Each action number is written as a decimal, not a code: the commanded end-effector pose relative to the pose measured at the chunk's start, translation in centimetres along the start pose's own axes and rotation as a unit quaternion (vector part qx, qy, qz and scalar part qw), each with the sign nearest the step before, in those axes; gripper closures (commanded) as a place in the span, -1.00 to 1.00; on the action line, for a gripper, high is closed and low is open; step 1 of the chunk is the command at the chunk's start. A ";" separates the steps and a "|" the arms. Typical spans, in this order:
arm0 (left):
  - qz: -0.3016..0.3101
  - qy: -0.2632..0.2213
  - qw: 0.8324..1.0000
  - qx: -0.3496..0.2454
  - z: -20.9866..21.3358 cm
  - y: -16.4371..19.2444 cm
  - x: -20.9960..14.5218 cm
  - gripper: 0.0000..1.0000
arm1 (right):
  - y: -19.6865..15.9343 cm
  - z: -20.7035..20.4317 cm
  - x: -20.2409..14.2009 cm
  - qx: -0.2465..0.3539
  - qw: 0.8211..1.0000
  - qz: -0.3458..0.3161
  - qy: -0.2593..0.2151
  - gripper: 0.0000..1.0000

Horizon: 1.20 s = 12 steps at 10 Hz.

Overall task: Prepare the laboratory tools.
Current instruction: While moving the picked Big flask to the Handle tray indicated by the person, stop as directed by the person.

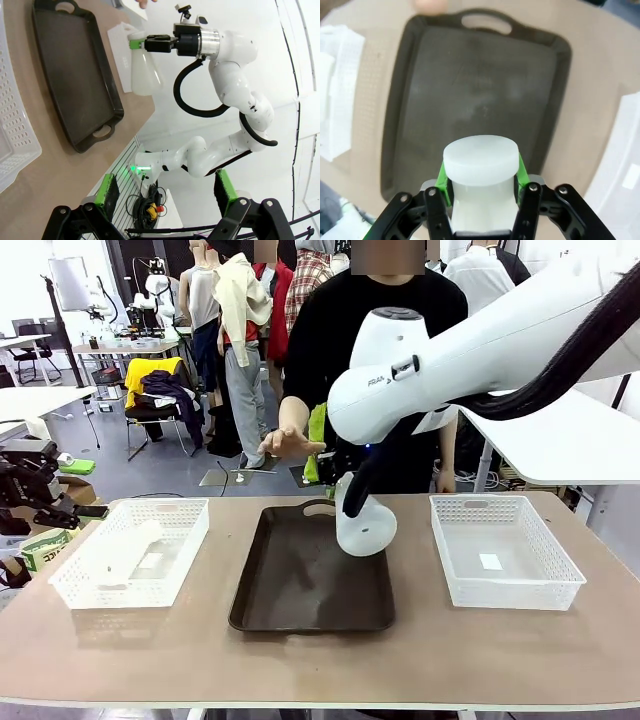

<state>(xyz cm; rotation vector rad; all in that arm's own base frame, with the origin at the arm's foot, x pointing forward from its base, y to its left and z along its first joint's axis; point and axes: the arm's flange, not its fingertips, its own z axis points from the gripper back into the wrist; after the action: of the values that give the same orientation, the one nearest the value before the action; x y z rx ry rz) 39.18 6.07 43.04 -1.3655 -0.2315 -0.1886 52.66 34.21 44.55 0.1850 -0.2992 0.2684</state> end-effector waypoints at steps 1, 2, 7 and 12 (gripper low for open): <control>-0.008 -0.006 1.000 0.001 0.0 -0.1 -0.2 -1.00 | 1.2 -0.9 1.1 -0.015 1.000 0.005 0.018 1.00; -0.008 -0.006 1.000 0.001 0.0 -0.1 -0.2 -1.00 | 1.4 -1.2 1.1 -0.015 1.000 0.005 0.020 1.00; -0.008 -0.006 1.000 0.001 0.0 -0.1 -0.2 -1.00 | 0.5 -1.0 1.5 -0.013 1.000 -0.001 0.023 1.00; -0.008 -0.006 1.000 0.001 0.0 -0.1 -0.2 -1.00 | 0.9 -1.3 1.1 -0.003 1.000 0.007 0.020 1.00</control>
<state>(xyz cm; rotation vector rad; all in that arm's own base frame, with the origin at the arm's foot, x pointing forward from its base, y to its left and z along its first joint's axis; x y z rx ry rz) 39.18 6.08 43.04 -1.3654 -0.2317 -0.1882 53.77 35.55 43.94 0.1700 -0.2601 0.2845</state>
